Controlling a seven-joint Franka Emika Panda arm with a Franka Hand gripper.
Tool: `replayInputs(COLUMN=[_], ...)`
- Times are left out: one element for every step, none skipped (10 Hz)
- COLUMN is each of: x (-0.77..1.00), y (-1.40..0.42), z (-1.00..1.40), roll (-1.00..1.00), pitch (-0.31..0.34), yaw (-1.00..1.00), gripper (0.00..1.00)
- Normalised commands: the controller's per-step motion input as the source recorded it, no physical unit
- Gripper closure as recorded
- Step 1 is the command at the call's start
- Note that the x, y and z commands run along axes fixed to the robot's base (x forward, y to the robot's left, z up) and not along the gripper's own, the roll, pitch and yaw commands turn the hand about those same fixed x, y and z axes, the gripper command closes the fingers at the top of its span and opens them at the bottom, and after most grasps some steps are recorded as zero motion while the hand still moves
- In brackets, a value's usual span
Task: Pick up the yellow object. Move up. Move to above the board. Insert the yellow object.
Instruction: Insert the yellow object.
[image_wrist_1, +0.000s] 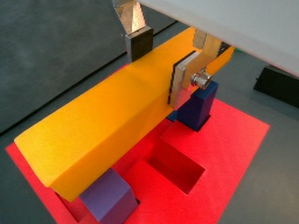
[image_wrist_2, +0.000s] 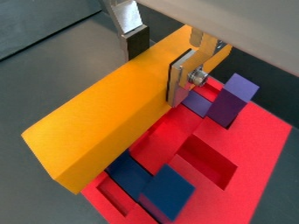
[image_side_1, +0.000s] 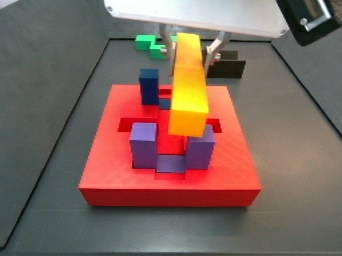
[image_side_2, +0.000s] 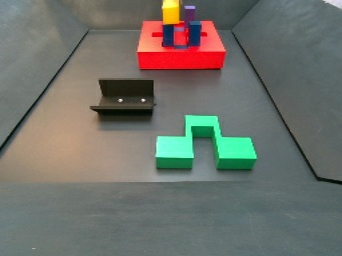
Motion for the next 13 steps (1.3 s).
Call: replayInputs(x=[-0.25, -0.28, -0.31, -0.35, -0.29, -0.17, 0.0, 0.02, 0.16, 0.15, 0.0, 0.0, 0.0], y=[0.0, 0.0, 0.0, 0.0, 0.0, 0.0, -0.04, -0.07, -0.09, -0.08, -0.05, -0.09, -0.09], z=[0.0, 0.0, 0.0, 0.0, 0.0, 0.0, -0.05, -0.01, 0.0, 0.0, -0.02, 0.0, 0.0], roll=[-0.17, -0.12, -0.07, -0.06, -0.06, 0.0, 0.0, 0.0, 0.0, 0.0, 0.0, 0.0, 0.0], pitch=[-0.103, -0.099, -0.099, -0.094, -0.091, -0.084, -0.044, -0.02, 0.0, 0.0, 0.0, 0.0, 0.0], yaw=[0.07, 0.04, 0.01, 0.0, 0.0, 0.05, 0.13, 0.16, 0.17, 0.16, 0.1, 0.05, 0.02], gripper=[1.0, 1.0, 1.0, 1.0, 1.0, 1.0, 1.0, 1.0, 1.0, 1.0, 1.0, 1.0, 1.0])
